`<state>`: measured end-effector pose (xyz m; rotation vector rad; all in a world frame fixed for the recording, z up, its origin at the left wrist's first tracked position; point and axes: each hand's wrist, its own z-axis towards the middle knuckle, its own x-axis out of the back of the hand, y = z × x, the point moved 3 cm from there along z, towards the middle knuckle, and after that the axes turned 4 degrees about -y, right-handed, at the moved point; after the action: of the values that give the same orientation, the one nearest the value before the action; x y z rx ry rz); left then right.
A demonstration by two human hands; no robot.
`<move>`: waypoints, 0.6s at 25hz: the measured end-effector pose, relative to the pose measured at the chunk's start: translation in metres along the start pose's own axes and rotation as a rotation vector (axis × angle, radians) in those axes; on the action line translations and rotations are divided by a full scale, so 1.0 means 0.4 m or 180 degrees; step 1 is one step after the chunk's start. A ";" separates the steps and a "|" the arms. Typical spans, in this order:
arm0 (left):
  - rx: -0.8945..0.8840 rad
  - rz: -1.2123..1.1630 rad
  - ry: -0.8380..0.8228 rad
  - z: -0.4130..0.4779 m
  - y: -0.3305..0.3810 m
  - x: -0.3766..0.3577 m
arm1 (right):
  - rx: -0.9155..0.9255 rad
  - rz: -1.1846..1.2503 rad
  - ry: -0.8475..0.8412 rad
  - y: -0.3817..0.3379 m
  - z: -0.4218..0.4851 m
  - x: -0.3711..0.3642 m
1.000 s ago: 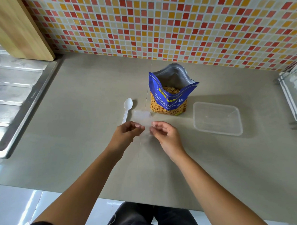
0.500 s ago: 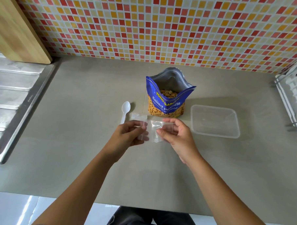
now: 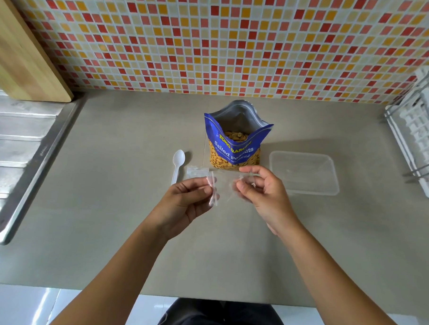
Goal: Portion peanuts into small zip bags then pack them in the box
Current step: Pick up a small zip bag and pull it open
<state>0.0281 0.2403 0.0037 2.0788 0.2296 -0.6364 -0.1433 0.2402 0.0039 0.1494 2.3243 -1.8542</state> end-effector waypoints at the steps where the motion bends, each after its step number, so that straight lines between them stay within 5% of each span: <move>1: 0.0043 -0.0141 -0.0072 -0.003 -0.001 -0.007 | 0.0001 0.0031 -0.0010 -0.001 -0.005 0.000; 9: -0.0181 -0.0386 0.0035 0.001 0.017 -0.051 | 0.0139 0.0202 0.0212 -0.022 -0.019 0.011; 11: -0.0597 0.0176 0.0081 -0.004 0.032 -0.046 | 0.0171 0.0194 0.0271 -0.033 -0.020 0.020; 15: -0.1365 0.2509 0.0082 -0.021 0.064 -0.057 | 0.0061 -0.0014 0.0183 -0.051 -0.024 0.026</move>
<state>0.0219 0.2349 0.0381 1.5770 -0.3997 -0.0625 -0.1577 0.2448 0.0235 0.2025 2.3465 -1.8993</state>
